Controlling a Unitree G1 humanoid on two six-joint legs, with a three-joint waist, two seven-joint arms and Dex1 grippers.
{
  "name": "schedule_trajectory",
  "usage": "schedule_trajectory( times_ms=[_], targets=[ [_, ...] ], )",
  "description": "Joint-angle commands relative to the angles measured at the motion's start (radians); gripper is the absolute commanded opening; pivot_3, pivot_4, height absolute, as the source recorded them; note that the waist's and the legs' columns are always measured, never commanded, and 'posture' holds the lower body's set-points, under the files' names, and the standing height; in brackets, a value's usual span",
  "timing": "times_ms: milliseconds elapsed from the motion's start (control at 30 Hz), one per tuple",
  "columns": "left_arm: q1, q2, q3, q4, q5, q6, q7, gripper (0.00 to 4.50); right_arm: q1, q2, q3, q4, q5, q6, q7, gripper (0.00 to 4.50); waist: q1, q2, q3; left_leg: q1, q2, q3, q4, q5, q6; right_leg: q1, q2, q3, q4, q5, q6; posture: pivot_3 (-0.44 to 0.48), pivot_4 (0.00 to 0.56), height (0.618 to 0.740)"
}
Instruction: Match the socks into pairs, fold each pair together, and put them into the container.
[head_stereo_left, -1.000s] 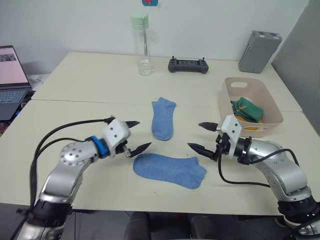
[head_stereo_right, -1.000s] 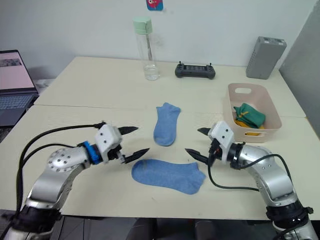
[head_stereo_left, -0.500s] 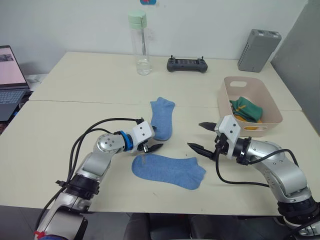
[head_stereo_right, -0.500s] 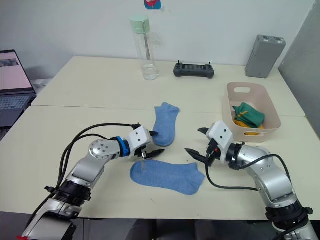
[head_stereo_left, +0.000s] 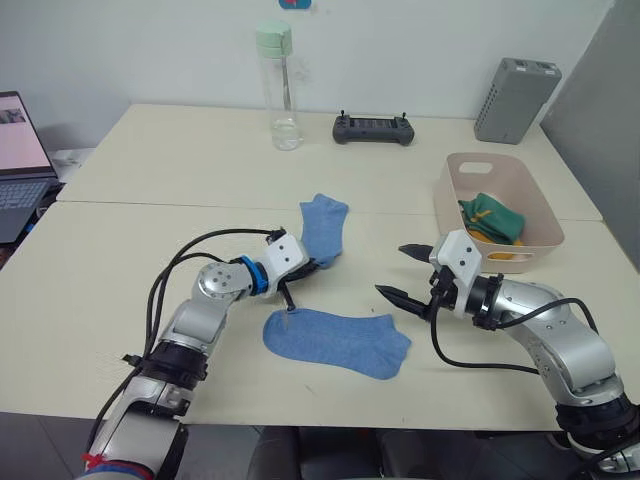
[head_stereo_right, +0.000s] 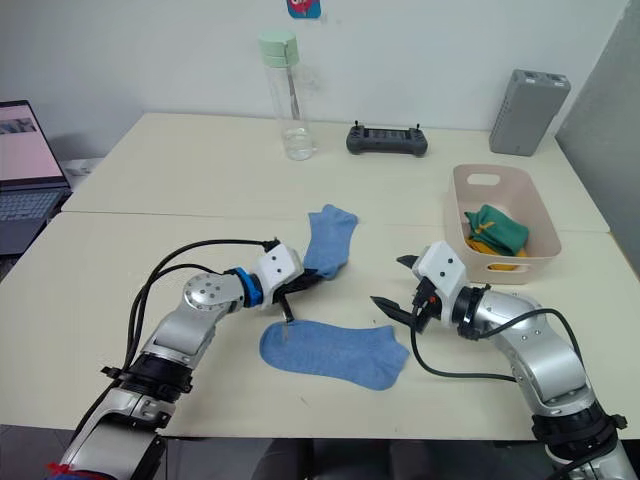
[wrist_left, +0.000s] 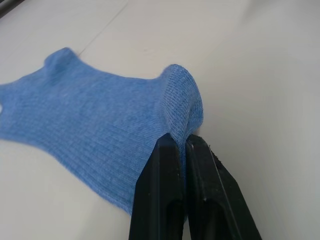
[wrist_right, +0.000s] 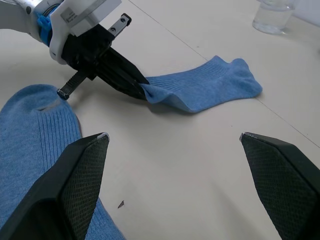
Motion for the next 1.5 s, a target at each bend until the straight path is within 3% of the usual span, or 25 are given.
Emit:
schedule_trajectory(
  times_ms=[33, 267, 367, 700, 900, 1033, 1200, 1300, 1500],
  targets=[
    [0.015, 0.002, 0.049, -0.120, -0.080, 0.066, -0.028, 0.02, -0.014, -0.001, -0.008, -0.022, 0.000, -0.019, 0.002, 4.50, 0.000, 0.000, 0.000, 0.000, 0.000, 0.000, 0.000, 0.000, 0.000, 0.000, 0.000, 0.000, 0.000, 0.000, 0.000, 0.000, 0.150, 0.740],
    [0.058, 0.016, 0.047, -0.355, -0.198, 0.278, -0.085, 0.02, -0.019, 0.013, -0.030, 0.009, -0.001, -0.038, -0.013, 4.50, -0.002, 0.000, 0.000, 0.000, 0.000, 0.000, 0.000, 0.000, 0.000, 0.001, 0.000, 0.000, 0.000, 0.000, 0.000, 0.000, 0.150, 0.740],
    [0.050, -0.042, 0.008, -0.408, -0.214, 0.368, -0.041, 0.02, -0.043, 0.023, -0.095, 0.044, 0.023, -0.053, -0.030, 4.50, -0.001, 0.000, 0.000, 0.000, 0.000, 0.000, 0.000, 0.000, 0.000, 0.001, 0.000, 0.000, 0.000, 0.000, 0.000, 0.000, 0.150, 0.740],
    [-0.048, -0.217, -0.068, -0.258, -0.175, 0.371, 0.040, 0.02, 0.008, -0.070, -0.144, 0.070, 0.032, -0.083, 0.055, 4.50, 0.006, 0.000, 0.000, 0.000, -0.001, -0.001, 0.003, 0.000, 0.000, 0.003, 0.000, -0.001, -0.001, 0.000, 0.001, 0.000, 0.150, 0.740],
    [-0.100, -0.273, -0.067, -0.202, -0.198, 0.377, 0.009, 1.67, 0.023, -0.048, -0.155, 0.089, 0.031, -0.093, 0.024, 4.50, -0.002, 0.000, 0.000, 0.000, -0.001, -0.001, 0.003, 0.000, 0.000, 0.003, 0.000, 0.000, -0.001, 0.001, 0.001, 0.000, 0.150, 0.740],
    [-0.113, -0.219, -0.010, -0.227, -0.257, 0.420, -0.039, 2.97, 0.042, -0.049, -0.148, 0.086, 0.020, -0.081, 0.007, 4.50, -0.004, 0.000, 0.000, 0.000, -0.001, -0.002, 0.002, 0.000, 0.000, 0.003, 0.000, 0.000, -0.001, 0.000, 0.001, 0.000, 0.150, 0.740],
    [-0.167, -0.150, 0.073, -0.064, -0.202, 0.297, 0.023, 4.47, 0.048, -0.044, -0.124, 0.077, -0.004, -0.049, -0.023, 4.50, -0.003, 0.000, 0.000, 0.000, -0.001, -0.002, 0.003, 0.000, 0.000, 0.003, 0.000, -0.001, 0.000, 0.001, 0.002, 0.000, 0.150, 0.740],
    [-0.230, -0.118, 0.090, 0.118, -0.123, 0.172, 0.085, 4.47, 0.034, -0.015, -0.100, 0.084, -0.023, 0.043, -0.095, 4.50, -0.002, 0.000, 0.000, 0.000, -0.001, -0.001, 0.004, 0.000, 0.000, 0.003, 0.000, 0.000, -0.001, 0.001, 0.002, 0.000, 0.150, 0.740],
    [-0.342, -0.189, 0.082, 0.435, -0.059, 0.043, 0.140, 4.47, -0.020, 0.035, -0.046, 0.103, -0.005, 0.214, -0.135, 4.50, 0.004, 0.000, 0.000, -0.001, -0.001, -0.001, 0.004, 0.000, 0.000, 0.002, 0.000, -0.001, -0.001, 0.001, 0.002, 0.000, 0.150, 0.740]
  ],
)
